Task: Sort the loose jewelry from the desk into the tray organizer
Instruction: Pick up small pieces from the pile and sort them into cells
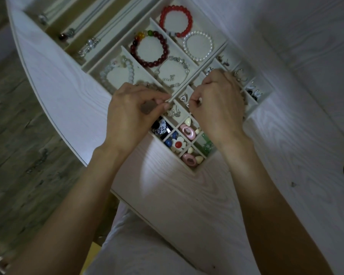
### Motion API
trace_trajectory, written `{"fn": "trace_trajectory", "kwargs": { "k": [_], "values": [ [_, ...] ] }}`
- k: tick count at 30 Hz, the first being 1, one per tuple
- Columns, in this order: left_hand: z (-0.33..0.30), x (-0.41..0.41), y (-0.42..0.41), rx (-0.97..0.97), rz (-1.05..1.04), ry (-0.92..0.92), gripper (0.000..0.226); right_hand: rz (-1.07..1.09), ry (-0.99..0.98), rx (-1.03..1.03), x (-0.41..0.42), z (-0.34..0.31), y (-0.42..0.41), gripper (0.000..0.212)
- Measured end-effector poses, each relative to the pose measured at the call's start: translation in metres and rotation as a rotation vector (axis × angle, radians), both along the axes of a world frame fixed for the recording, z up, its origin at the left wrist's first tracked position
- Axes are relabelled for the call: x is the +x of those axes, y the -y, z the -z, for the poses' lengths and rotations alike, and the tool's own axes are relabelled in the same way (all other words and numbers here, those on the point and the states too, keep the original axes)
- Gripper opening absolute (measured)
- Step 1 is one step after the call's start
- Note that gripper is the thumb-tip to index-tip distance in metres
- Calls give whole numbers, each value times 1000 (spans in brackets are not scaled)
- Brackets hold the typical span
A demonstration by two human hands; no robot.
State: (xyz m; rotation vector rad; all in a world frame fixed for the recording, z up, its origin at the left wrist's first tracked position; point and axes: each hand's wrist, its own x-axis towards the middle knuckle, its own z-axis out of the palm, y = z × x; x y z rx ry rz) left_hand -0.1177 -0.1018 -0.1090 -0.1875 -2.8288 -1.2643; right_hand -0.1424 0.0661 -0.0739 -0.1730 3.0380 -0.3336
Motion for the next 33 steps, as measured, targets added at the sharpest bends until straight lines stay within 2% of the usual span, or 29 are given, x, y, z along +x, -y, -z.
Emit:
{"fn": "trace_trajectory", "kwargs": {
  "k": [20, 25, 28, 33],
  "values": [
    [-2, 2, -5, -63, -32, -33, 16, 161, -171, -31, 17, 14, 8, 10],
    [-14, 8, -22, -129, 6, -73, 14, 228, -200, -262, 47, 1, -16, 17],
    [-20, 20, -49, -142, 145, -68, 24, 360, -207, -345, 88, -2, -56, 21],
    [-14, 34, -86, -252, 323, -82, 40, 748, -135, -266, 165, 4, -141, 25]
  ]
}}
